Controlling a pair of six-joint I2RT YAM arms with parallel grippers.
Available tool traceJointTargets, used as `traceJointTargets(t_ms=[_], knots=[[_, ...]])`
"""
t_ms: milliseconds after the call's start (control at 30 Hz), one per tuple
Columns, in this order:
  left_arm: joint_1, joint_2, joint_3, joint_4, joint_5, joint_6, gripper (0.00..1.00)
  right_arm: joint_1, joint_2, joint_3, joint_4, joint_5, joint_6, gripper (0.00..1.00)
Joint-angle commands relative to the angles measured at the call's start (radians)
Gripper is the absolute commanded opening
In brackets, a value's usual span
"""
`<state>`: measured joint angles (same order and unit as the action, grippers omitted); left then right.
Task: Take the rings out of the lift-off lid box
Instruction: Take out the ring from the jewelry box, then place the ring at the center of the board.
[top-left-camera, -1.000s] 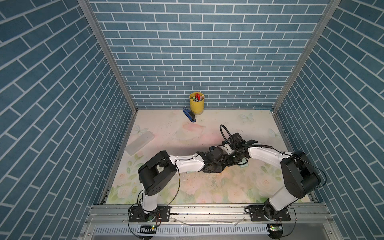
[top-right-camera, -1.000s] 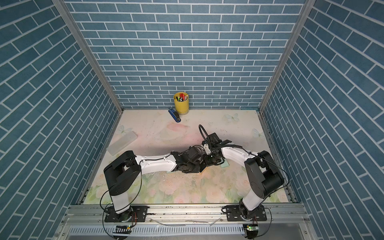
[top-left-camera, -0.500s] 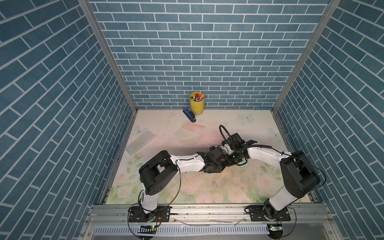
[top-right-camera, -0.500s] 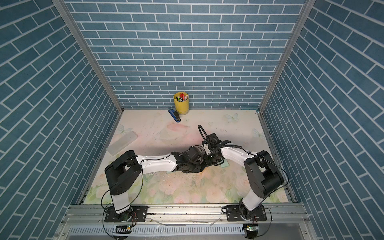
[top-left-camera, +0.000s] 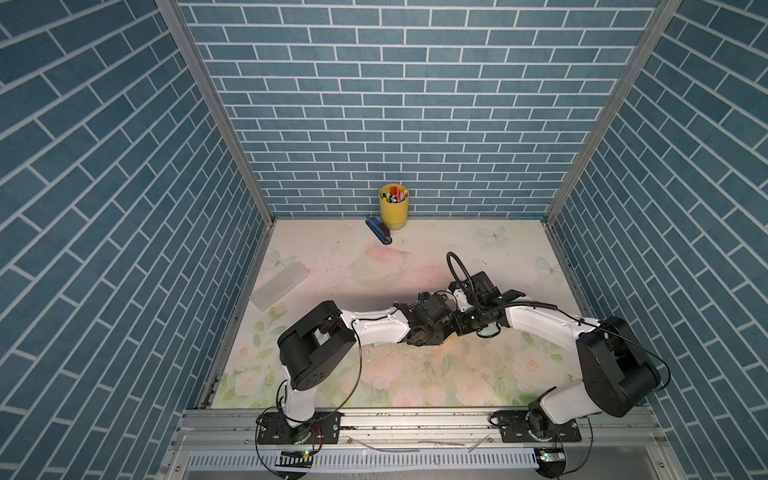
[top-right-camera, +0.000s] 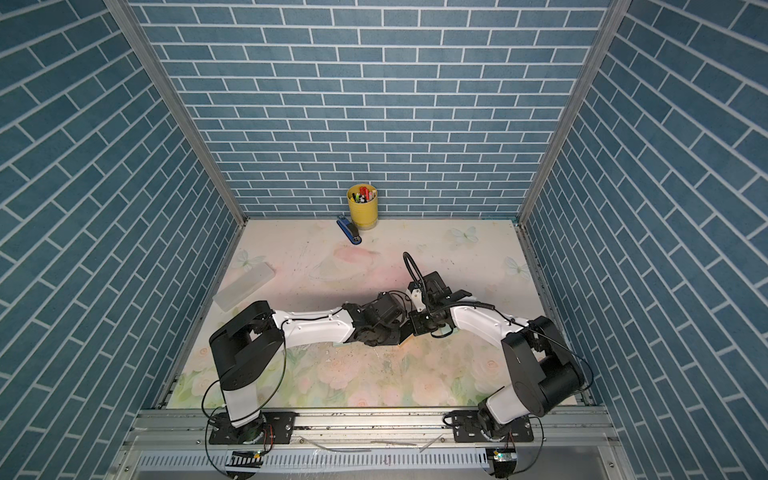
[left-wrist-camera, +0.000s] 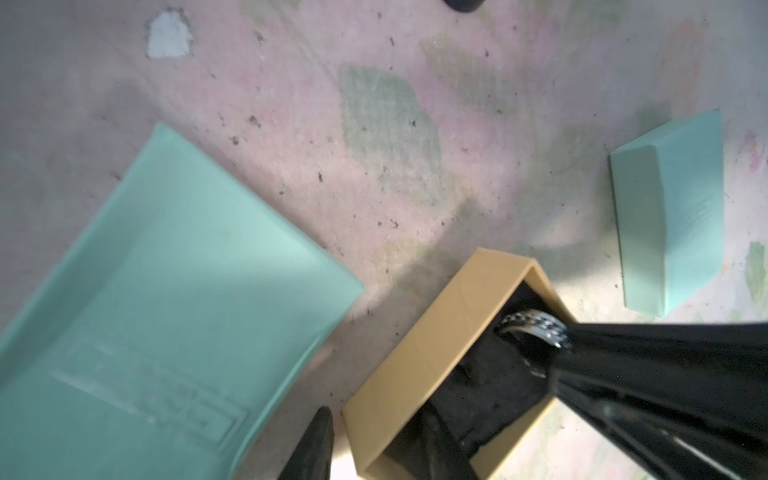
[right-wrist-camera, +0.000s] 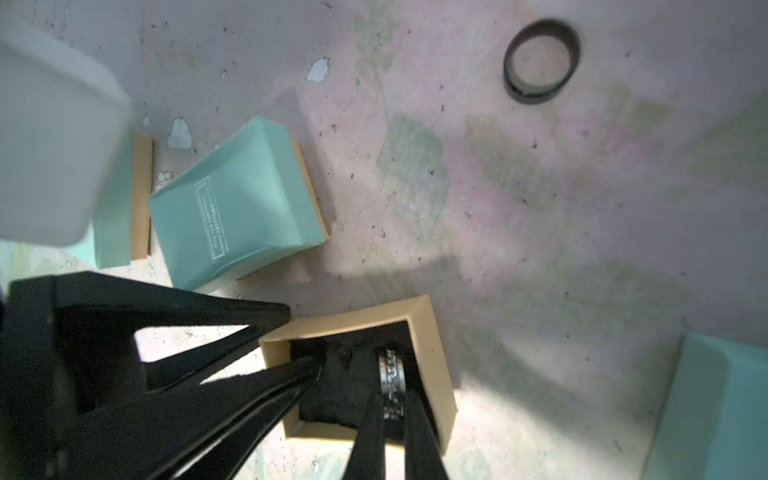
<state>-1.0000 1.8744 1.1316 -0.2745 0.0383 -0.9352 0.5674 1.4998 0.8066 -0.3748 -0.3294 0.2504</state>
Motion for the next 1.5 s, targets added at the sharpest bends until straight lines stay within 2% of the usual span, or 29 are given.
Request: traceJointTargets(t_ms=[0,233,567,867,1167,1467], knots=[[0.005,0.016,-0.002,-0.055,-0.031,-0.002,0.37,-0.022,-0.029,-0.035,0.051,-0.073,0.051,0.00],[0.006,0.010,-0.005,-0.058,-0.035,0.001,0.37,-0.098,-0.049,-0.054,0.069,-0.198,0.057,0.00],[0.006,0.009,0.006,-0.068,-0.036,0.003,0.38,-0.172,-0.046,-0.041,0.099,-0.269,0.092,0.00],[0.005,0.000,0.003,-0.049,-0.028,-0.003,0.39,-0.261,0.120,0.095,0.104,-0.241,0.131,0.00],[0.003,-0.009,0.002,-0.046,-0.025,-0.009,0.39,-0.303,0.283,0.200,0.113,-0.282,0.147,0.00],[-0.004,-0.020,0.005,-0.031,-0.011,-0.011,0.40,-0.334,0.355,0.229,0.119,-0.296,0.155,0.00]])
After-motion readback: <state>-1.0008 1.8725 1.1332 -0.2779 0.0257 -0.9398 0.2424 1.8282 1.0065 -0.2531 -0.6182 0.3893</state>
